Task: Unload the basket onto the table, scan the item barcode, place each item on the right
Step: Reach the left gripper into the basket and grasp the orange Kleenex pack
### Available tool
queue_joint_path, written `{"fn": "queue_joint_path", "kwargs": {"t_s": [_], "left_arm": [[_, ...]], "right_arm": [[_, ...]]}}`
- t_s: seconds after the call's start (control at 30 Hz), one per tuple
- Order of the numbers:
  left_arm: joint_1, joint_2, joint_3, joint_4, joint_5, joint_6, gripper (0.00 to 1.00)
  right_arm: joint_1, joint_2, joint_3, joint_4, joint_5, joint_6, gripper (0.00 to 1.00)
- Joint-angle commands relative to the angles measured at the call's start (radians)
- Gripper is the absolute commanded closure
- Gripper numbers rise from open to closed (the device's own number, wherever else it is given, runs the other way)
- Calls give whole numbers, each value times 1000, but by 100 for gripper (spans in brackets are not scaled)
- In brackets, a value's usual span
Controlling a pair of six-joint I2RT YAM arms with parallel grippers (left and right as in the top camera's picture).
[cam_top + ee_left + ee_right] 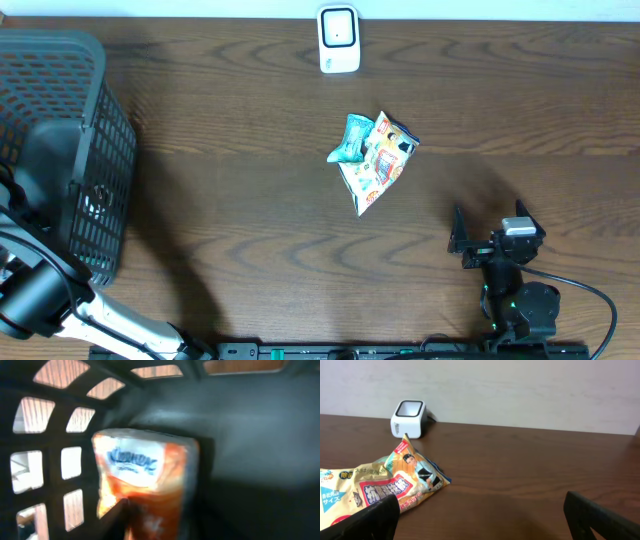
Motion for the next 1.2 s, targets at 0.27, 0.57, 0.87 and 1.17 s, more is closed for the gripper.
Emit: {"fn": "queue_joint_path", "kwargs": {"t_s": [0.27,0.57,0.87,1.17], "left_arm": [[4,-16,12,-54,18,-2,92],[3,-293,24,-57,172,-3,93],[3,-636,24,64,592,-3,93],[-221,-824,24,309,986,46,93]], "right_arm": [[-4,-6,-2,-5,5,-8,1],[-4,-6,-2,-5,5,-8,1],[-4,-6,-2,-5,5,-8,1],[-4,-6,-2,-5,5,-8,1]]}}
